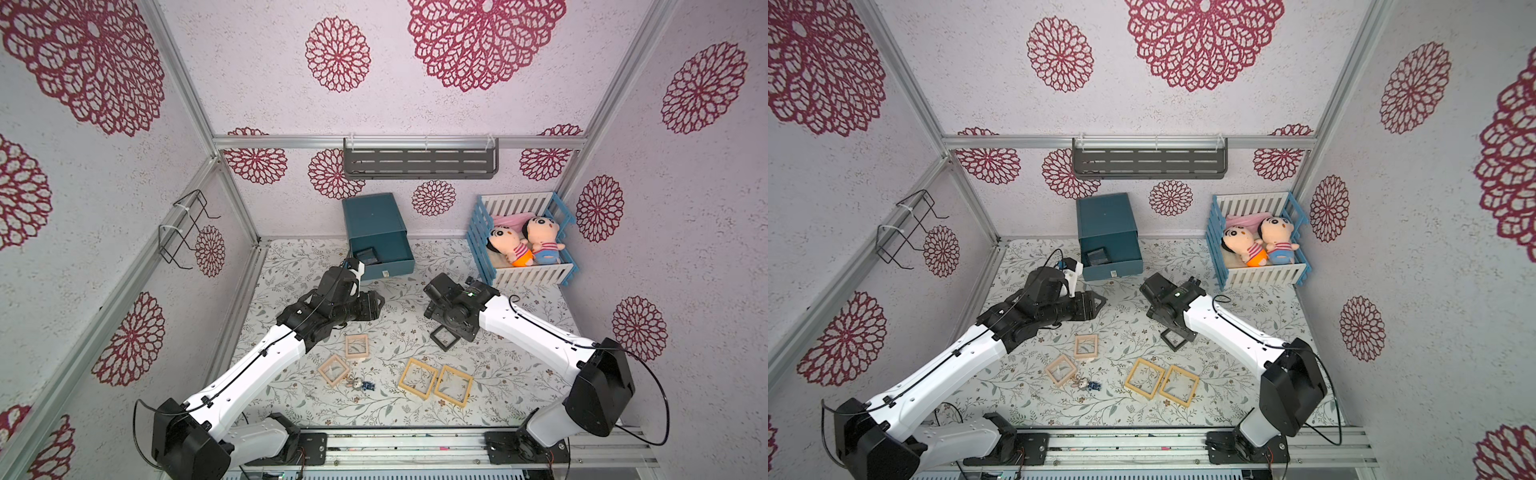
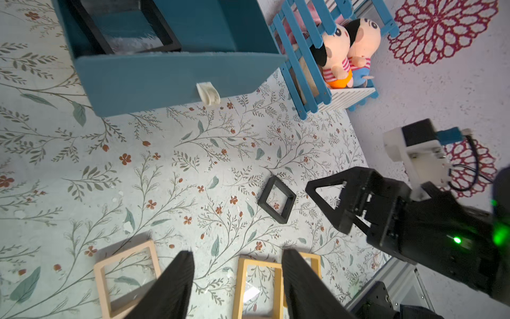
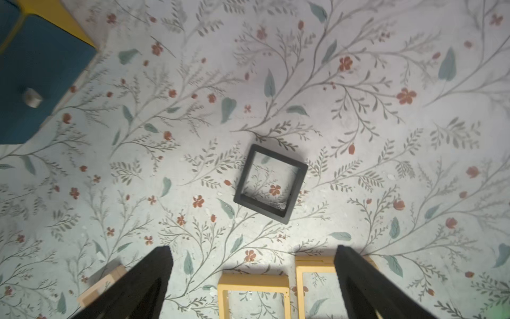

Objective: Place the brooch boxes into the drawer by color
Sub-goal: Pick up the brooch box from the center of the board.

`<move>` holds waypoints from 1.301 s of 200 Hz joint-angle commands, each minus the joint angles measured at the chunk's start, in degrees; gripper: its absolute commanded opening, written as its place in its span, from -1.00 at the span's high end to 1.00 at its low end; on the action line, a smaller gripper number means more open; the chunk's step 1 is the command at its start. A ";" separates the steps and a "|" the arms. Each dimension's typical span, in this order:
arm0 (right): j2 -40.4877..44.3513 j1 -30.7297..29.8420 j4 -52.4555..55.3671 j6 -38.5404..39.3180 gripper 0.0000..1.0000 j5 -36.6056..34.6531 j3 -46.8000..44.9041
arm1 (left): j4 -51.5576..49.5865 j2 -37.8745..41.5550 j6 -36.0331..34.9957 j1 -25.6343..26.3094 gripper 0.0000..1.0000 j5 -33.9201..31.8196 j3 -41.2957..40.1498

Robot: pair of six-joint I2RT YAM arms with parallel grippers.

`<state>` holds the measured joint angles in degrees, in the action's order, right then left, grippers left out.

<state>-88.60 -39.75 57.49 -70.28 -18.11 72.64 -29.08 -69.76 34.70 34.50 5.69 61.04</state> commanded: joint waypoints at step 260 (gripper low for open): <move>-12.17 7.27 -16.77 -3.41 -0.98 10.29 -9.10 | -0.40 4.54 -0.33 2.39 -0.18 -2.91 -3.47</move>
<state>-100.51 -32.93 41.50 -74.11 -8.19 63.48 -29.47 -66.00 34.26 36.34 3.51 56.84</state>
